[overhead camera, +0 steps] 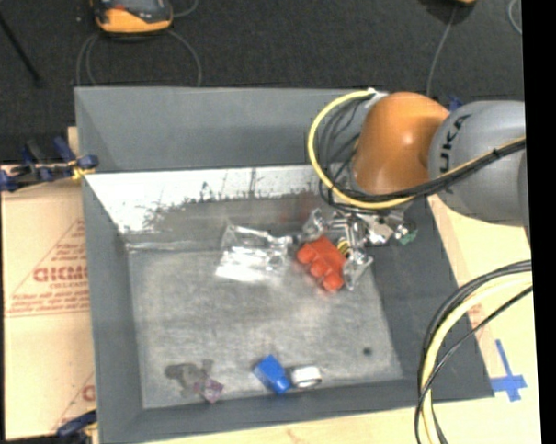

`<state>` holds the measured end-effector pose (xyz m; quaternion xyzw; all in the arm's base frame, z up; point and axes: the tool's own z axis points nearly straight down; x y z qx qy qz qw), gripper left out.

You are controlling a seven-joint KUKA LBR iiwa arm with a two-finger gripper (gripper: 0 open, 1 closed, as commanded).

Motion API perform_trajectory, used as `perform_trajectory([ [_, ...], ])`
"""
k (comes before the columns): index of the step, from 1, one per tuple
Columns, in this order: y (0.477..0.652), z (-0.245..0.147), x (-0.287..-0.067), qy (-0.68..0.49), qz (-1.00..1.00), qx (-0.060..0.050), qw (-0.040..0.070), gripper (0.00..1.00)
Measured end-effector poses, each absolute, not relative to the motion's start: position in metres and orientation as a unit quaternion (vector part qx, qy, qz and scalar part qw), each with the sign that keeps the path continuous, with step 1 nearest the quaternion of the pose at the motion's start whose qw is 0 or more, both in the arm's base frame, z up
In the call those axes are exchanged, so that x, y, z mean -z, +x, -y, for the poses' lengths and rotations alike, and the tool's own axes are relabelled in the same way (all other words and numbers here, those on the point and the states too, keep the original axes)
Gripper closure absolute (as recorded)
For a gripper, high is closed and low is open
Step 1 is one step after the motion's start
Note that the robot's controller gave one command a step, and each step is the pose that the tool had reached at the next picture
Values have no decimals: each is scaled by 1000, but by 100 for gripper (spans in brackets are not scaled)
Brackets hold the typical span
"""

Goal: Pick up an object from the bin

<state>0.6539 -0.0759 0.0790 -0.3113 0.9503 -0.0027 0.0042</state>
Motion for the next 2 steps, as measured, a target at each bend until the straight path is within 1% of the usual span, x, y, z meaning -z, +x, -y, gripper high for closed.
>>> perform_trajectory([
  [1,607,76,-79,-367,-930,6,11,0],
  [2,608,76,-79,-366,-931,6,11,100],
])
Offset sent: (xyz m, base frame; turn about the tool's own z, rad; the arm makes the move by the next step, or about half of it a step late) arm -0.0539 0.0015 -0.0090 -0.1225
